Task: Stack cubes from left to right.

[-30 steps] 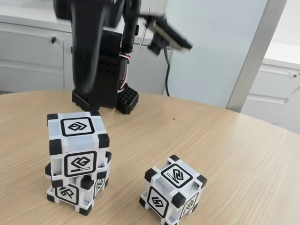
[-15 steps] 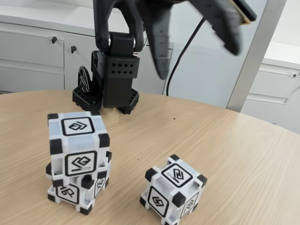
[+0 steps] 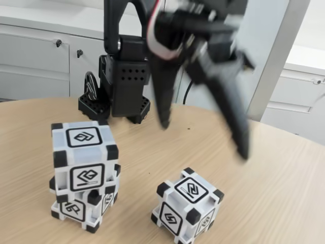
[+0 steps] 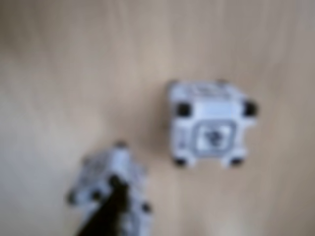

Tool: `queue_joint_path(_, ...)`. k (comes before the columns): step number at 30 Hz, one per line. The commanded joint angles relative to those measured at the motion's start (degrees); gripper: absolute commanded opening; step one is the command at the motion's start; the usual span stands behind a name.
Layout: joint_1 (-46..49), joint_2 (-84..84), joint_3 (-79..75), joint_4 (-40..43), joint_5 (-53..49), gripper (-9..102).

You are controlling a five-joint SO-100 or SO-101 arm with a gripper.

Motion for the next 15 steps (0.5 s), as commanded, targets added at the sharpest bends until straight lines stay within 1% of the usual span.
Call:
queue_joint_path(1, 2.64, -3.78, -2.72, -3.78, -3.34, 45)
queue_joint_path(4, 3.25, -7.21, -2.72, -8.09, -5.27, 44)
queue_joint_path(8, 3.16, -10.37, -2.72, -11.87, -8.44, 45)
queue_joint_path(12, 3.16, -12.39, -2.72, -12.39, -11.07, 45)
queue_joint_path(15, 2.99, -12.57, -2.72, -12.48, -11.07, 45)
